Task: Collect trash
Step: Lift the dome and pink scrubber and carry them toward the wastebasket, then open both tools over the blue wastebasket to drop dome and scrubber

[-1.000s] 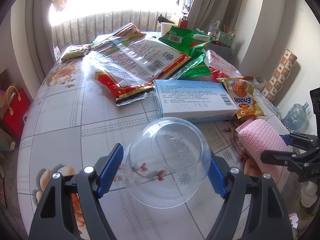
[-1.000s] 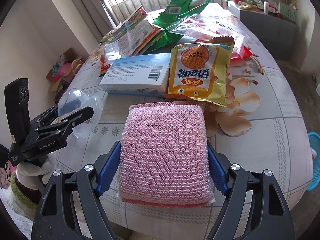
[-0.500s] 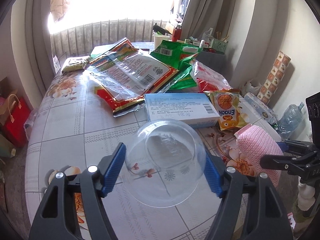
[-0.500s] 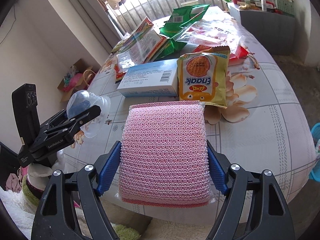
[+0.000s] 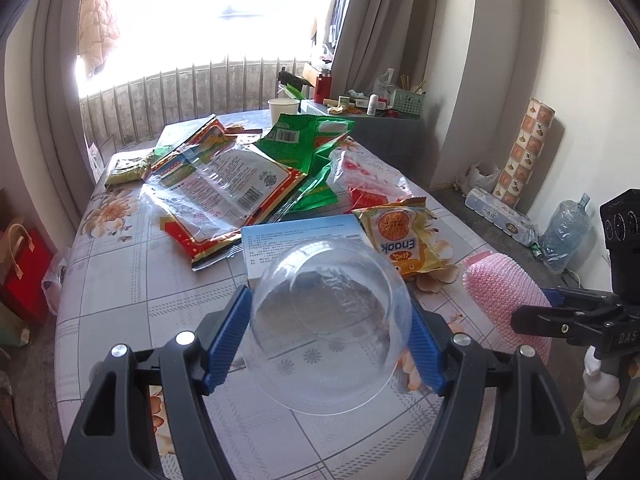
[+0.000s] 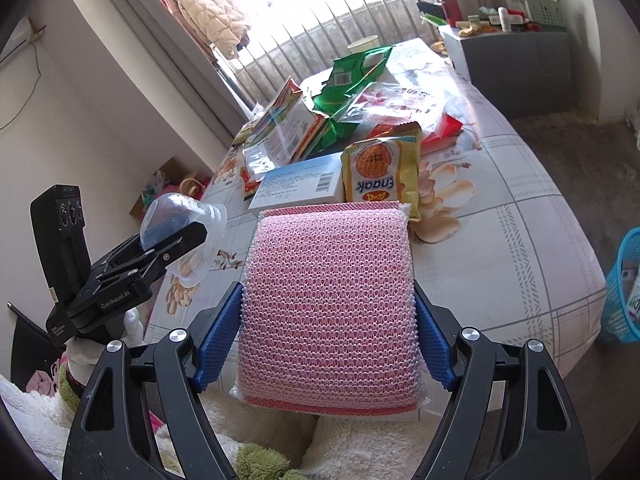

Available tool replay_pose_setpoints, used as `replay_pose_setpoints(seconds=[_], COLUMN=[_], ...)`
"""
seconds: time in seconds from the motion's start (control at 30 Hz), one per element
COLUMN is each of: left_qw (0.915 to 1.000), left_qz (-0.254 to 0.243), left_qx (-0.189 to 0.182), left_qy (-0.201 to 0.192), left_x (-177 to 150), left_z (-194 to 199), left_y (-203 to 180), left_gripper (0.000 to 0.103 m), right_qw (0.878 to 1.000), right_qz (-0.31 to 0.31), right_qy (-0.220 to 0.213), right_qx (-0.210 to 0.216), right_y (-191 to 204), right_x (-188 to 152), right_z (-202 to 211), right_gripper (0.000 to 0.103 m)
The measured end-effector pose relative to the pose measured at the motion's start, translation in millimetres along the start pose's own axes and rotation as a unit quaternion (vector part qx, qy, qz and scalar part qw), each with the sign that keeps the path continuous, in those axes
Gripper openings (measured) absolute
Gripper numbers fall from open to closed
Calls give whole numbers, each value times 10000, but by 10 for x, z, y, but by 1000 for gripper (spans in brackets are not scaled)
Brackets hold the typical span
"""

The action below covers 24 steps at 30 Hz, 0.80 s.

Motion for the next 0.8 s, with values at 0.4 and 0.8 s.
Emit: replay_pose_setpoints(seconds=[0.4, 0.8], left_qw=[9877, 9325], left_qz=[-873, -1620], left_qx=[-1299, -2665], left_qy=[-12, 1821], left_x=[701, 930], left_z=[-297, -1737], left_y=[-1377, -3746], left_gripper=[71, 72], right_qw=[9811, 8687], right_qz=[-1229, -3908], right_qy=[-1385, -2381], right_qx=[-565, -1895], right_y=[-969, -3056], right_x=[38, -736], right_z=[1085, 2188], right_gripper=[75, 75])
Point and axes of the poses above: each gripper's, at about its wrist camera, not at the fingertips, and z roughly against the way its jaws point, y to its left, x to its top, the point moved 4 cm from there along -z, roughly the way its jaws point, and after that the axes turned 3 degrees about -y, right-handed, at the moved point
